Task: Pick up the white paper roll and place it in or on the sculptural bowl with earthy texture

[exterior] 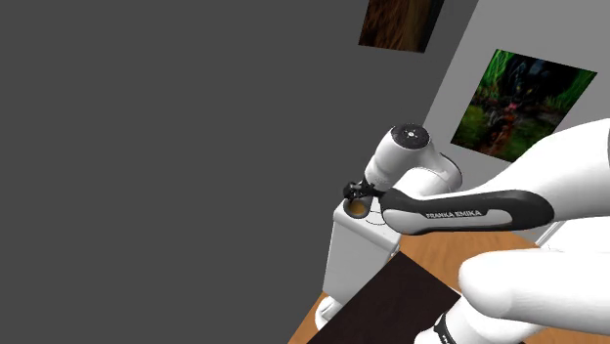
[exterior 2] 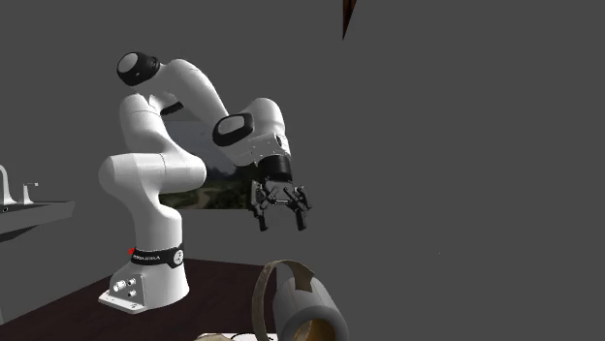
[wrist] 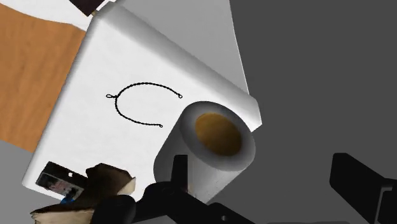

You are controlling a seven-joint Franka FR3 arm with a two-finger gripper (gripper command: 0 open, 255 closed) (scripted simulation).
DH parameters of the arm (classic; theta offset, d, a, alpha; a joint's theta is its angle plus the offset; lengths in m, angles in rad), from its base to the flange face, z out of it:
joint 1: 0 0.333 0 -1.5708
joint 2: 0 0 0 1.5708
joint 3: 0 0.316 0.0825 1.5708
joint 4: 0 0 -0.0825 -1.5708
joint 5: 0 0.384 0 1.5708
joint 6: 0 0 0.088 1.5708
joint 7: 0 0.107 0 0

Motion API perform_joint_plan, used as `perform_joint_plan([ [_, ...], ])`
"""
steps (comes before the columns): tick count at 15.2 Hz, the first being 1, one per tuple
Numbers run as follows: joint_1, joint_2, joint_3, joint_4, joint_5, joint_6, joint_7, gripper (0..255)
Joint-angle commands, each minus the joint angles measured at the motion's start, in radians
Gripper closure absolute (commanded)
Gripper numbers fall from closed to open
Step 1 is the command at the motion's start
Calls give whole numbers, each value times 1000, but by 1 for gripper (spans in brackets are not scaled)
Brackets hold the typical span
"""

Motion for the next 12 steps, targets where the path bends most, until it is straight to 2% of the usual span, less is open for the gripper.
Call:
perform_joint_plan([
  [1, -136, 46, 124, -21, -48, 109, 139, 0],
  [3, -314, 81, 279, -22, -102, 204, 278, 0],
  [6, -627, 86, 562, -5, -160, 328, 481, 0],
  [12, -881, 94, 763, 24, -193, 448, 533, 0],
])
